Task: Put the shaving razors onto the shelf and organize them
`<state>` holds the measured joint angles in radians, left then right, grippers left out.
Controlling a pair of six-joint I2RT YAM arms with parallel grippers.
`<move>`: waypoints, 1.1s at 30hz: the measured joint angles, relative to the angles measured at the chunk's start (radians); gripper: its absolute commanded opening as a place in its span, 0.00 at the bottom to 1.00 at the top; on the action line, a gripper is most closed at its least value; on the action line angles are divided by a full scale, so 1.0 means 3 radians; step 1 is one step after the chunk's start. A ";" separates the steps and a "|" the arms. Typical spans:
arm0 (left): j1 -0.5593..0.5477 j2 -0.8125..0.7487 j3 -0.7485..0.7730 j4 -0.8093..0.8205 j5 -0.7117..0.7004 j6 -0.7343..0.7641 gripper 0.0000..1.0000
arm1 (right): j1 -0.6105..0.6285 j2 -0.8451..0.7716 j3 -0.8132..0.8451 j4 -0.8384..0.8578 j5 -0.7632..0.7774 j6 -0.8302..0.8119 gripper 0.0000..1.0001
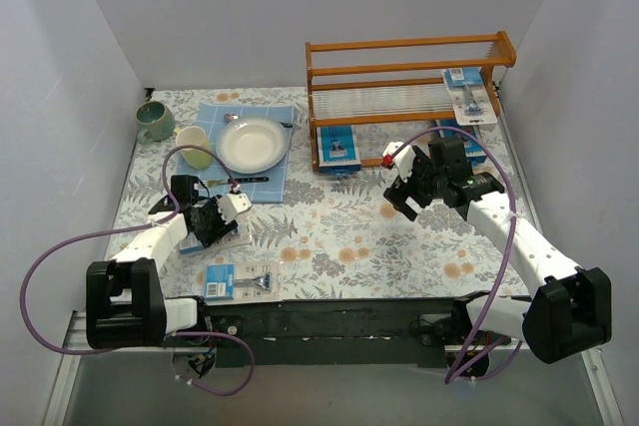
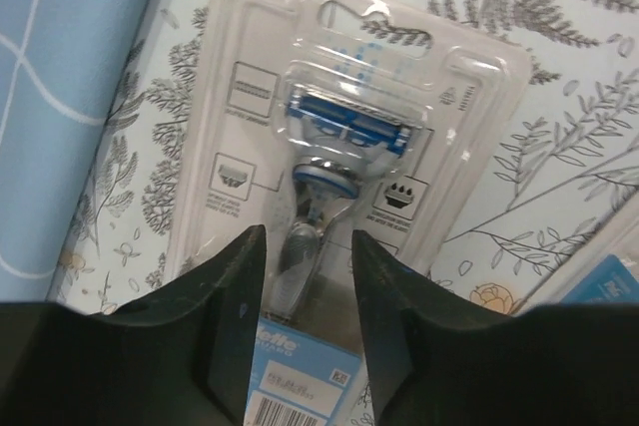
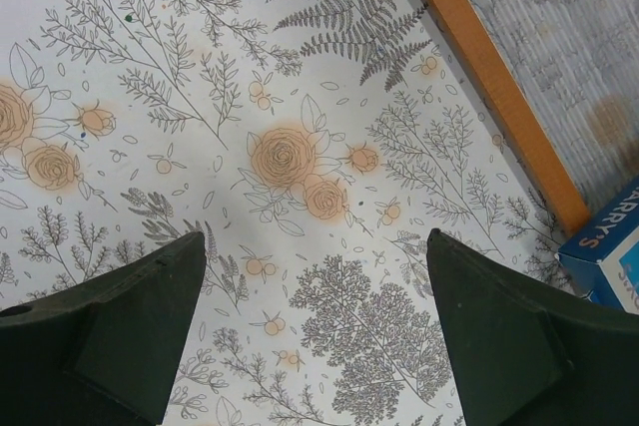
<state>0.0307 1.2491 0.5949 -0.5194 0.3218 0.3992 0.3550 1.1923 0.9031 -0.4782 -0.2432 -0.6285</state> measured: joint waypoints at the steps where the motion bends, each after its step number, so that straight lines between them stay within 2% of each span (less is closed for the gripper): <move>1: -0.0003 0.0017 0.0000 -0.0023 0.0033 0.0045 0.26 | 0.0000 0.0000 0.0000 0.0000 -0.0011 0.0009 0.99; 5: -0.0081 0.0032 0.0005 -0.0165 0.0174 0.0303 0.22 | 0.0000 -0.0001 -0.0018 0.0001 -0.0095 0.0079 0.99; 8: -0.0304 -0.0050 0.0014 -0.0334 0.0300 0.0463 0.20 | 0.0000 -0.0001 -0.0067 0.0003 -0.0215 0.0183 0.99; 11: -0.0668 -0.0215 0.0061 -0.0533 0.0448 0.0623 0.15 | 0.0000 0.0003 -0.0104 0.0008 -0.0394 0.0383 0.99; 17: -0.1564 -0.0412 0.0369 -0.0613 0.0675 0.0959 0.13 | 0.0000 0.0156 -0.0104 0.0112 -0.0781 0.0862 0.98; 23: -0.2305 -0.0078 0.0702 -0.0575 0.0718 0.1472 0.13 | -0.0015 0.0445 -0.0088 0.0397 -0.1467 0.1564 0.88; 28: -0.2647 0.0305 0.0904 -0.0529 0.0679 0.1896 0.11 | -0.0027 0.0825 -0.0020 0.0783 -0.2154 0.2261 0.84; 31: -0.2799 0.0385 0.0974 -0.0504 0.0652 0.2068 0.03 | -0.0020 0.0992 0.0000 0.0945 -0.2360 0.2553 0.83; 33: -0.2889 0.0394 0.1007 -0.0463 0.0633 0.2135 0.02 | 0.0000 0.1068 0.0001 0.1025 -0.2447 0.2722 0.83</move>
<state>-0.8360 1.3674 0.8970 -0.6582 0.5117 1.0397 0.3550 1.5127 0.9035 -0.1707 -0.9771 0.1883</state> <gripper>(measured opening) 0.190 0.838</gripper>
